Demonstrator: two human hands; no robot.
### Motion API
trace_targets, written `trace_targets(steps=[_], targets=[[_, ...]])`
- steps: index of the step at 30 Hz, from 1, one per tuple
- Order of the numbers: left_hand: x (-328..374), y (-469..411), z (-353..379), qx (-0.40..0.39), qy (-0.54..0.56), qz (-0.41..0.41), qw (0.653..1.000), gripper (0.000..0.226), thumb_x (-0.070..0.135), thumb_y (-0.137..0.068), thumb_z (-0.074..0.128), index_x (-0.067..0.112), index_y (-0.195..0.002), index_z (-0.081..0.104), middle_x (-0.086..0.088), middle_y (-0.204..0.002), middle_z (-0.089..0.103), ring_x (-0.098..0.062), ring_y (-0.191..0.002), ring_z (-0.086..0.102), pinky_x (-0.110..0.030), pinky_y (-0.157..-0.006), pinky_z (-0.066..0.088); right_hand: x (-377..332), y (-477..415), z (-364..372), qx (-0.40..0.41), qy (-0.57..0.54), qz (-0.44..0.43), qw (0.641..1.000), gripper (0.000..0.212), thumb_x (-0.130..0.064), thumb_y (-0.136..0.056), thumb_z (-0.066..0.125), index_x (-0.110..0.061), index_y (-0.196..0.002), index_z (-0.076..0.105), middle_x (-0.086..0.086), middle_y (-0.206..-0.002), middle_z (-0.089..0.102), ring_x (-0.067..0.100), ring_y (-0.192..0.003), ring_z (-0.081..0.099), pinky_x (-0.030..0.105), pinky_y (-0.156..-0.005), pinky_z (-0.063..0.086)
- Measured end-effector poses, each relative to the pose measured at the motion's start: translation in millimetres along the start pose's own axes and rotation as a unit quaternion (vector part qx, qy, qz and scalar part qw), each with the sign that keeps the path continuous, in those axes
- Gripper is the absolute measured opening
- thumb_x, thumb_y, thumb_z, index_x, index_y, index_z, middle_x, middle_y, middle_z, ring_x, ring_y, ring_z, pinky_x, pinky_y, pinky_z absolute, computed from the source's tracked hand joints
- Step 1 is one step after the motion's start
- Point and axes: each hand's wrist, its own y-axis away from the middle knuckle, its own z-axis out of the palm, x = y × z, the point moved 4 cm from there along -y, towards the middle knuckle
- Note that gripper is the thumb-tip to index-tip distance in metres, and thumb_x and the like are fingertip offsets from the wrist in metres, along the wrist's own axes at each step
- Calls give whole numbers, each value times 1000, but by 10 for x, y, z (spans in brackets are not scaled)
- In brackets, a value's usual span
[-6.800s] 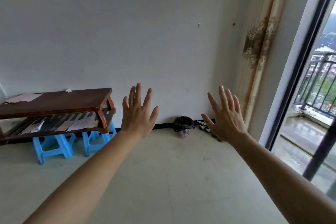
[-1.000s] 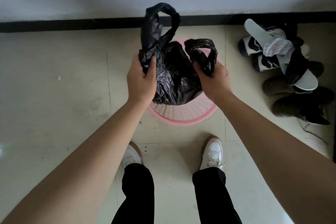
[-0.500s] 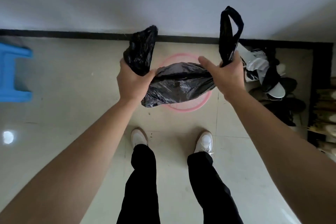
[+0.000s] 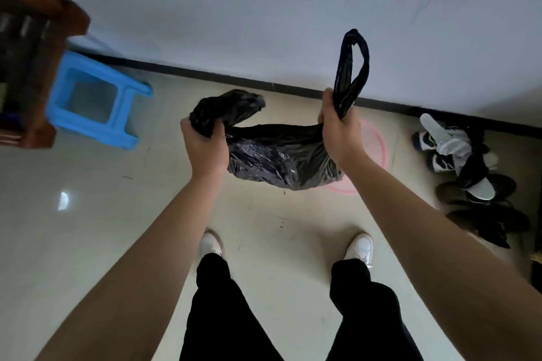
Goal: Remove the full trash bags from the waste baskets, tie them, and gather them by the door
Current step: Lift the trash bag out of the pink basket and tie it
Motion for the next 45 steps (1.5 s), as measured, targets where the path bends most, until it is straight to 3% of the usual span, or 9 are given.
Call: trace_targets(steps=[8, 13, 18, 21, 25, 29, 33, 41, 45], targets=[[-671, -919, -775, -178, 120, -137, 967, 55, 18, -68, 90, 8, -116, 64, -5, -108, 73, -14, -95, 72, -21, -74, 55, 392, 93, 1109, 55, -6, 89, 994, 71, -66, -92, 44, -22, -40, 60, 2, -54, 67, 35, -82, 74, 51, -91, 56], [-1067, -1394, -1132, -209, -33, -52, 976, 69, 6, -64, 89, 13, -123, 55, 7, -109, 66, -12, -100, 64, -23, -90, 51, 570, 106, 1720, 85, 30, 89, 992, 67, -73, -87, 43, -21, -49, 61, -2, -56, 66, 37, -85, 72, 54, -93, 54], [-1518, -1654, -1056, -162, -145, 67, 974, 19, 19, -86, 76, 5, -98, 71, -7, -89, 72, -25, -83, 65, -29, -71, 46, 820, -168, 2052, 70, 136, 60, 986, 66, -65, -98, 36, -12, -65, 58, 3, -66, 63, 17, -63, 60, 16, -60, 49], [-2028, -1767, -783, -175, -100, 2, 980, 23, 22, -90, 74, 4, -78, 67, -10, -73, 66, -25, -68, 59, -33, -63, 44, 1225, -545, 2203, 38, 197, 24, 979, 65, -67, -95, 39, -12, -66, 55, 5, -62, 58, 21, -57, 57, 29, -58, 48], [-2986, -1948, -304, -213, -18, -105, 971, 10, 25, -82, 80, 24, -82, 70, -2, -88, 74, -23, -88, 71, -37, -78, 55, 2124, -1179, 2298, 32, 276, -3, 961, 58, -59, -100, 39, -10, -71, 52, 4, -61, 52, 18, -51, 50, 24, -43, 38], [-3819, -2111, 134, -235, 53, -140, 960, 1, 20, -87, 74, 21, -86, 74, -5, -93, 76, -27, -93, 72, -41, -80, 54, 3052, -1688, 2325, 61, 322, -4, 945, 50, -56, -102, 36, -12, -84, 54, 0, -69, 54, 21, -64, 55, 32, -53, 39], [-4341, -2271, 545, -206, 164, -158, 952, 31, 35, -99, 60, 16, -75, 68, -12, -95, 76, -34, -98, 72, -45, -84, 58, 3712, -2086, 2417, 102, 373, -72, 919, 47, -54, -102, 36, -11, -103, 56, 8, -81, 62, 33, -78, 61, 38, -65, 45], [-5159, -2540, 1480, -156, 391, -279, 863, 36, 37, -104, 50, 14, -77, 49, 3, -45, 31, -12, -37, 41, -24, -47, 51, 4685, -2678, 2813, 65, 391, -111, 911, 40, -56, -101, 34, -18, -94, 45, 21, -97, 68, 44, -93, 63, 42, -74, 45], [-5549, -2566, 1693, -218, 248, -224, 917, 40, 45, -104, 44, 18, -75, 45, 7, -42, 27, -7, -32, 24, -17, -34, 22, 4873, -2808, 2797, 79, 394, -109, 909, 47, -56, -101, 32, -14, -101, 52, 20, -100, 68, 43, -95, 63, 39, -71, 40]])
